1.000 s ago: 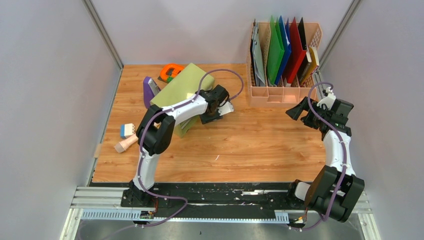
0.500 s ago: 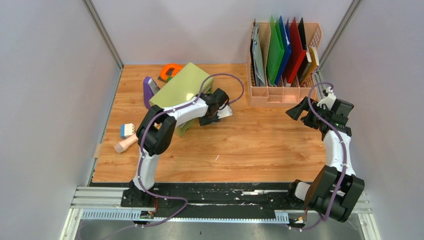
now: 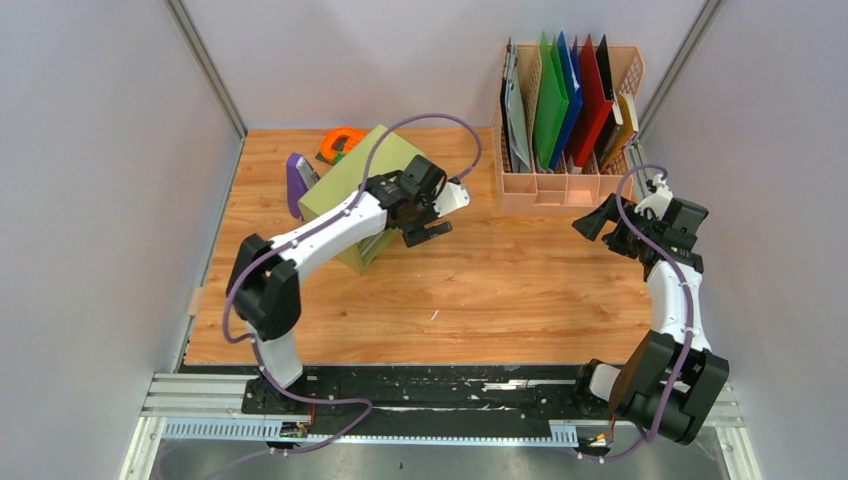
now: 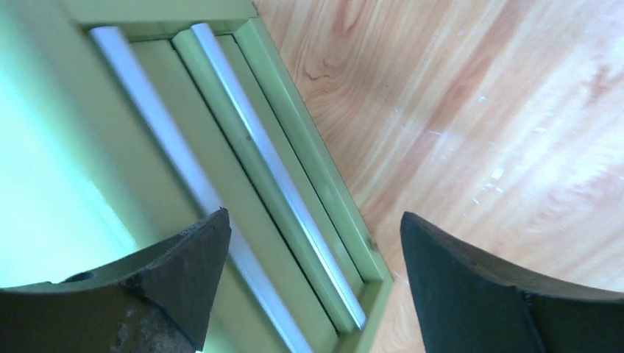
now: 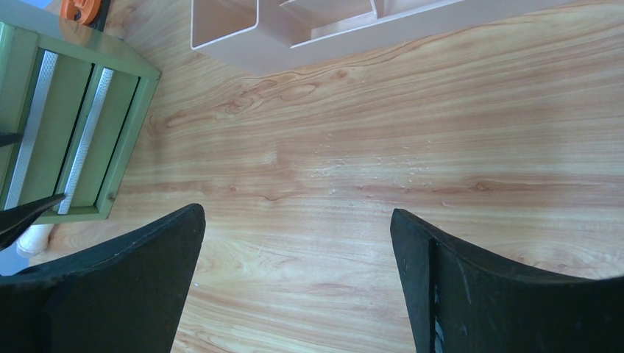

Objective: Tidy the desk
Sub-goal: Close the drawer in the storage box, then move the storage box to the corner of the board.

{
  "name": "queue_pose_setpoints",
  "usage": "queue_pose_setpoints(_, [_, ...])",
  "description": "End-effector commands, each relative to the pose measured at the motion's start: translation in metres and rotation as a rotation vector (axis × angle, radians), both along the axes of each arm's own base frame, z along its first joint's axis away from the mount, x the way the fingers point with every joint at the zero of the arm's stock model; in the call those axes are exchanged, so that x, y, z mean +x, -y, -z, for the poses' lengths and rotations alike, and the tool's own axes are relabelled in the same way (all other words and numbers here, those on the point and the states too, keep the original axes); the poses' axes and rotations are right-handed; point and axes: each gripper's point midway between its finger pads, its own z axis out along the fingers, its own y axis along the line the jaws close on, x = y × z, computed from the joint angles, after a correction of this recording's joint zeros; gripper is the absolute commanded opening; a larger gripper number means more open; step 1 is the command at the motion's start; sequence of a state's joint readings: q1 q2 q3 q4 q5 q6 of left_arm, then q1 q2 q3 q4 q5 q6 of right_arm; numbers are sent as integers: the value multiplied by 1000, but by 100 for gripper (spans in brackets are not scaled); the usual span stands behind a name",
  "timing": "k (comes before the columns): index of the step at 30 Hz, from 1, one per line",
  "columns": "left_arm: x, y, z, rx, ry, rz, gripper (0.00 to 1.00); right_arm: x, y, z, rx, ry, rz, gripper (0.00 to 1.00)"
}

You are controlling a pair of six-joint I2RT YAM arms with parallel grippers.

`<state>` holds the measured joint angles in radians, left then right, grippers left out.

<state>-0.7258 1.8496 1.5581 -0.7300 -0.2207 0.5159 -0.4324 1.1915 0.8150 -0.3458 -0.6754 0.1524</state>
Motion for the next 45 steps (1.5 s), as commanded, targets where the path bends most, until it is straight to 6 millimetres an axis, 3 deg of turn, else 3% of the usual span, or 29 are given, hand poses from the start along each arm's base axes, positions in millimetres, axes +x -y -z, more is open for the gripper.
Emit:
queue_pose_setpoints(1, [-27, 9, -56, -193, 26, 42, 99, 3, 2, -7, -9, 40, -6, 100])
queue_pose_setpoints(5, [-53, -12, -93, -239, 65, 64, 100, 3, 3, -7, -10, 41, -2, 100])
queue_pose_setpoints(9, [-54, -49, -111, -173, 196, -12, 100, 3, 4, -8, -14, 43, 2, 100])
queue_pose_setpoints(12, [-55, -78, -103, -71, 234, -82, 100, 3, 5, -9, -17, 47, 5, 100])
queue_pose_setpoints(16, [-59, -99, -84, 10, 230, -134, 100, 3, 4, -10, -16, 50, 3, 100])
queue_pose_setpoints(23, [-41, -140, -60, 223, 301, -221, 100, 1, 4, -12, -13, 57, 2, 100])
queue_pose_setpoints(30, [-27, -142, -44, 314, 316, -140, 100, 1, 3, -13, -8, 62, -2, 100])
queue_pose_setpoints(38, [-11, -119, -16, 360, 290, 49, 99, 0, 3, -11, -6, 59, -1, 100])
queue_pose_setpoints(45, [4, -99, -4, 361, 300, 155, 98, 1, 4, -10, -2, 54, -1, 100])
